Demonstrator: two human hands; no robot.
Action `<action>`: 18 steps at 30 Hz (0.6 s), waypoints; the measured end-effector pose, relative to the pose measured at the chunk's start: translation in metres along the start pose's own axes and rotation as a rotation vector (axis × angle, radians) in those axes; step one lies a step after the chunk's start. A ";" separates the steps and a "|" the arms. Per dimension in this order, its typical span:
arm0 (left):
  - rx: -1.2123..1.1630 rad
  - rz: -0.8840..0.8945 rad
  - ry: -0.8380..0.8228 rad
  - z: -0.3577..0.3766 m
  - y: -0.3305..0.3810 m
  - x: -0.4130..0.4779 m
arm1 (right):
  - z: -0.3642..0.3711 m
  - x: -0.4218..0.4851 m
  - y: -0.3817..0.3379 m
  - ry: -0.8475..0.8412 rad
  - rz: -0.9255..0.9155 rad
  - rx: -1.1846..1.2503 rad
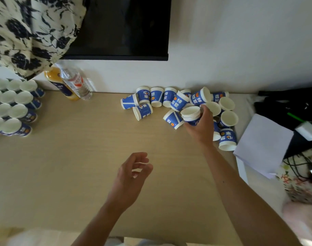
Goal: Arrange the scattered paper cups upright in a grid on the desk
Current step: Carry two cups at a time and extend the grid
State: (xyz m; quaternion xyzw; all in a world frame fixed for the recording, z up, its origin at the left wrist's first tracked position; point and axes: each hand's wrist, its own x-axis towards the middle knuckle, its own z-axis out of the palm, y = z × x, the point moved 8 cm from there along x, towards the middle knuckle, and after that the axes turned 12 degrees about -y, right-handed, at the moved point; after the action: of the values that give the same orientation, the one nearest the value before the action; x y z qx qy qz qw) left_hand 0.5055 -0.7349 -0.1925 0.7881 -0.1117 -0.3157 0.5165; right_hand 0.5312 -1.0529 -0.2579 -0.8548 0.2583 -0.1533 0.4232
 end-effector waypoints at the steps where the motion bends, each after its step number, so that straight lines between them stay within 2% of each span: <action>1: 0.004 0.001 0.000 0.001 0.000 -0.001 | 0.000 -0.011 -0.009 -0.008 0.011 0.104; 6: 0.157 0.067 0.008 -0.005 0.006 -0.013 | 0.020 -0.076 -0.066 -0.241 0.132 0.505; 8: 0.210 0.100 0.027 -0.014 0.011 -0.018 | 0.032 -0.104 -0.097 -0.332 0.128 0.608; 13: 0.153 0.263 0.092 -0.049 0.028 -0.046 | 0.056 -0.164 -0.179 -0.468 0.034 0.701; 18: 0.071 0.351 0.265 -0.116 0.020 -0.105 | 0.090 -0.216 -0.255 -0.544 -0.060 0.732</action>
State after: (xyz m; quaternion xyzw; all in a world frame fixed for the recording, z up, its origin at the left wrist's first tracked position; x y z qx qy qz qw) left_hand 0.4985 -0.6050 -0.1035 0.8087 -0.1894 -0.1106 0.5458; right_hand 0.4772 -0.7414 -0.1161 -0.6654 0.0416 -0.0167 0.7451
